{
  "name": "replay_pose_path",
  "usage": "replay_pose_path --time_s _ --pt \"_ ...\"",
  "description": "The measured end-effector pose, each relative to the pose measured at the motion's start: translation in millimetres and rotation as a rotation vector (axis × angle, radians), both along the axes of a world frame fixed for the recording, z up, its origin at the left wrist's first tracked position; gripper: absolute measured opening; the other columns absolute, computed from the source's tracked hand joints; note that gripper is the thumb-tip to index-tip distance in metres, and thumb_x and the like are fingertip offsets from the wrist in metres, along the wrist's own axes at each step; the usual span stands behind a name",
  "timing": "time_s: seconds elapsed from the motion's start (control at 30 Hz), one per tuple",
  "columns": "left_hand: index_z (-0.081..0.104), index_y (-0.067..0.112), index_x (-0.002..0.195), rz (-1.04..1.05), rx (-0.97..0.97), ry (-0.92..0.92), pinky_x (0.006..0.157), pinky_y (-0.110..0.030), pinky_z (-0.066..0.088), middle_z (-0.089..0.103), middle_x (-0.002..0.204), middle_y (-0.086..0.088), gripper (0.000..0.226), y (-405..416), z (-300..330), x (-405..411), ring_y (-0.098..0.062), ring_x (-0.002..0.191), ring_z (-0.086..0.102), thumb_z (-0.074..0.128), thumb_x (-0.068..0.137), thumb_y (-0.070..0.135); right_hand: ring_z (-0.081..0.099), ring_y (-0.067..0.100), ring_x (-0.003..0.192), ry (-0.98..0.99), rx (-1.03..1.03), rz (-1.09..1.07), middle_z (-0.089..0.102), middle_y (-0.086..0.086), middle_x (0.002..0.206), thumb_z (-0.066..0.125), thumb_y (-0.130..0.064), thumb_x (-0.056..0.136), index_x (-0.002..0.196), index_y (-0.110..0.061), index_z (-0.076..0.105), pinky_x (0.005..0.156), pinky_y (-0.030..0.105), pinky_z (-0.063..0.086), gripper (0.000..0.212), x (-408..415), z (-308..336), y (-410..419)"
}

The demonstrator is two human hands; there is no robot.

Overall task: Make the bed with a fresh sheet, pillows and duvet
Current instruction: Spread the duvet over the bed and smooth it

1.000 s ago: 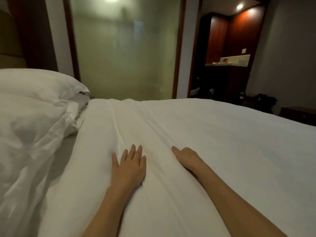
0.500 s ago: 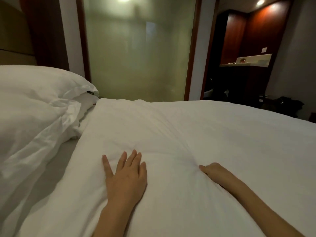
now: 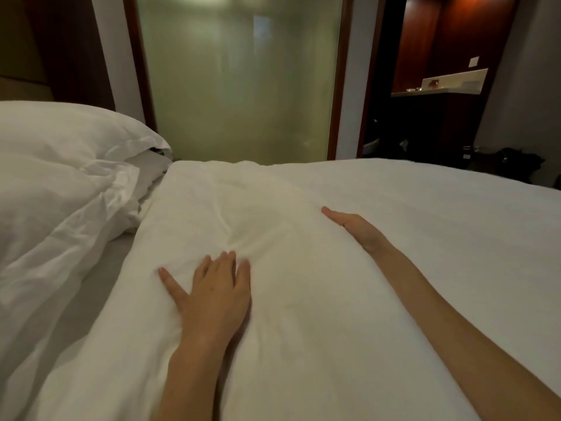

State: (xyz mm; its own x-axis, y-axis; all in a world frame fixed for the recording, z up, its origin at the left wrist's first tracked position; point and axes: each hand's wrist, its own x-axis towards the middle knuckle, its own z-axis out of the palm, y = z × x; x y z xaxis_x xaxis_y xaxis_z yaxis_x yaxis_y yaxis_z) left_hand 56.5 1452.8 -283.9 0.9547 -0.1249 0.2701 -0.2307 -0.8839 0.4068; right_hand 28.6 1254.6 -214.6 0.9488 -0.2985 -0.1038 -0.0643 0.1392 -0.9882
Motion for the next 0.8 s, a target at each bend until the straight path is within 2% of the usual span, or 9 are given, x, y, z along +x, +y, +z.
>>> replay_pose_path --time_s 0.1,0.17,0.23,0.33,0.47,0.53,0.63,0.73,0.8 --pt "0.034 0.037 0.143 -0.113 -0.252 -0.055 0.113 -0.053 -0.012 0.032 0.150 0.019 0.046 -11 9 -9 -0.011 0.144 0.018 0.028 0.099 0.047 0.055 0.007 0.074 0.196 -0.285 0.034 0.062 0.004 0.111 0.044 -0.031 0.101 0.128 -0.003 0.053 0.057 0.019 0.049 0.040 -15 -24 13" --pt "0.034 0.040 0.143 -0.289 -0.269 -0.085 0.117 -0.046 -0.006 0.028 0.153 0.019 0.045 -22 11 -18 -0.007 0.144 0.017 0.030 0.099 0.047 0.051 0.007 0.073 0.346 -0.623 0.054 0.062 0.002 0.101 0.047 -0.049 0.096 0.115 -0.011 0.057 0.050 0.020 0.043 0.044 -23 -40 11" --pt "0.034 0.042 0.143 -0.416 -0.195 -0.090 0.118 -0.044 -0.003 0.022 0.155 0.019 0.046 -26 11 -23 -0.005 0.145 0.012 0.029 0.098 0.049 0.051 0.013 0.071 0.321 -0.936 -0.048 0.060 0.003 0.093 0.050 -0.055 0.091 0.104 -0.013 0.056 0.055 0.023 0.037 0.045 -26 -38 -1" --pt "0.032 0.044 0.143 -0.447 -0.152 -0.040 0.119 -0.043 -0.001 0.019 0.156 0.019 0.052 -25 11 -24 -0.006 0.145 0.009 0.026 0.094 0.057 0.054 0.016 0.059 0.448 -0.823 0.038 0.058 0.002 0.075 0.041 -0.069 0.088 0.097 -0.008 0.058 0.058 0.023 0.042 0.065 -55 -19 -13" --pt "0.026 0.042 0.146 -0.446 -0.102 0.001 0.119 -0.044 -0.002 0.016 0.158 0.015 0.058 -30 16 -31 -0.008 0.146 0.006 0.026 0.092 0.061 0.062 0.016 0.091 0.646 -0.899 0.262 0.062 0.001 0.113 0.025 -0.087 0.072 0.127 -0.018 0.056 0.071 0.023 0.049 0.093 -107 -7 12" --pt "0.023 0.041 0.148 -0.446 -0.102 0.022 0.119 -0.044 -0.002 0.015 0.158 0.013 0.058 -31 20 -36 -0.009 0.146 0.006 0.024 0.093 0.060 0.061 0.012 0.105 0.486 -0.831 0.235 0.063 -0.004 0.122 0.042 -0.079 0.077 0.130 -0.020 0.053 0.081 0.021 0.048 0.080 -118 0 20" --pt "0.019 0.041 0.148 -0.446 -0.159 0.007 0.119 -0.042 -0.002 0.013 0.158 0.014 0.057 -30 30 -41 -0.009 0.146 0.007 0.023 0.094 0.058 0.068 0.001 0.064 0.138 -0.346 0.150 0.074 -0.010 0.072 0.063 -0.037 0.087 0.087 -0.017 0.065 0.056 0.013 0.050 0.020 -130 10 10" --pt "0.024 0.044 0.146 -0.459 -0.043 -0.032 0.118 -0.045 -0.005 0.014 0.158 0.017 0.053 -31 30 -41 -0.008 0.147 0.004 0.024 0.095 0.057 0.069 0.013 0.054 0.159 -0.087 0.134 0.072 0.006 0.066 0.059 -0.025 0.085 0.072 -0.005 0.072 0.046 0.016 0.048 0.027 -136 -20 -1" --pt "0.025 0.044 0.146 -0.480 0.142 0.021 0.116 -0.049 -0.011 0.010 0.158 0.017 0.052 -32 21 -40 -0.008 0.147 -0.002 0.024 0.096 0.058 0.071 0.016 0.064 0.345 -0.114 0.213 0.074 0.008 0.077 0.060 -0.028 0.087 0.083 -0.003 0.072 0.056 0.019 0.052 0.029 -135 -38 -4"
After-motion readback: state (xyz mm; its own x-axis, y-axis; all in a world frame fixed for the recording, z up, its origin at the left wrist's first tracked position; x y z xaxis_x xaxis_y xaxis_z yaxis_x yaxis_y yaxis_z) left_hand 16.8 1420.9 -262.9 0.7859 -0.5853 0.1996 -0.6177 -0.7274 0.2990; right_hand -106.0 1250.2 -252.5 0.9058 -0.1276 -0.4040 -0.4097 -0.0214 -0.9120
